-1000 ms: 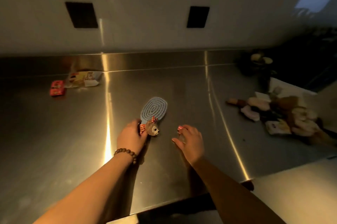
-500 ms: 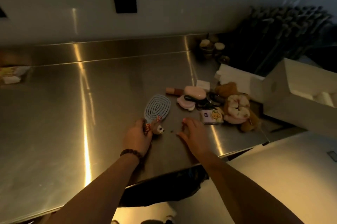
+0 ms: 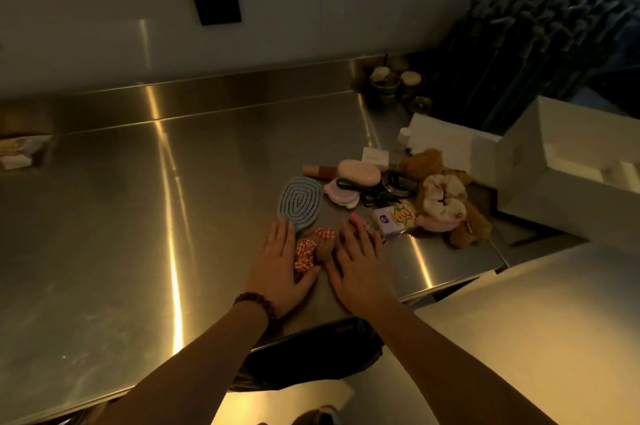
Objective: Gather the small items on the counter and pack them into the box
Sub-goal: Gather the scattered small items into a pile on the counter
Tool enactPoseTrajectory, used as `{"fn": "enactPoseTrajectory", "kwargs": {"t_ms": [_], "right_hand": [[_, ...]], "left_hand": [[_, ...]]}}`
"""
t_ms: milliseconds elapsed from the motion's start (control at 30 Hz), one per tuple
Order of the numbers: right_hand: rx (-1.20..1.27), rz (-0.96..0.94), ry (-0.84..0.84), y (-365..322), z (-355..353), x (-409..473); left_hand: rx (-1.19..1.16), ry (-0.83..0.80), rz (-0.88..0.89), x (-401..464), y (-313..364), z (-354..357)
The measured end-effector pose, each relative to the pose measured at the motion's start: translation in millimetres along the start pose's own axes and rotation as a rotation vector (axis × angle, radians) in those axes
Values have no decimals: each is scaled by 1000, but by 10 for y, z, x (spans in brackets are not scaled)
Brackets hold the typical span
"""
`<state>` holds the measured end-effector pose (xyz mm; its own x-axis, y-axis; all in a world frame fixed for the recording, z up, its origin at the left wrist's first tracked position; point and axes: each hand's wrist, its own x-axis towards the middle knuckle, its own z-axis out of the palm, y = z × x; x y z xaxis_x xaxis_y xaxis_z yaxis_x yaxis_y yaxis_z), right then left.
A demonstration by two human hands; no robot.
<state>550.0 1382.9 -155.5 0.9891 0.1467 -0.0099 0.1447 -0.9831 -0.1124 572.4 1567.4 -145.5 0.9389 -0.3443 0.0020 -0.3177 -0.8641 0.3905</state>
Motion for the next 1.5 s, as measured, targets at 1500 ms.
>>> {"fn": "enactPoseTrajectory", "kwargs": {"t_ms": [1500], "right_hand": [[315,-442,-15,-3170,-257,1235]], "left_hand": [[54,398,-722,-1230,-2436,-1560]]}}
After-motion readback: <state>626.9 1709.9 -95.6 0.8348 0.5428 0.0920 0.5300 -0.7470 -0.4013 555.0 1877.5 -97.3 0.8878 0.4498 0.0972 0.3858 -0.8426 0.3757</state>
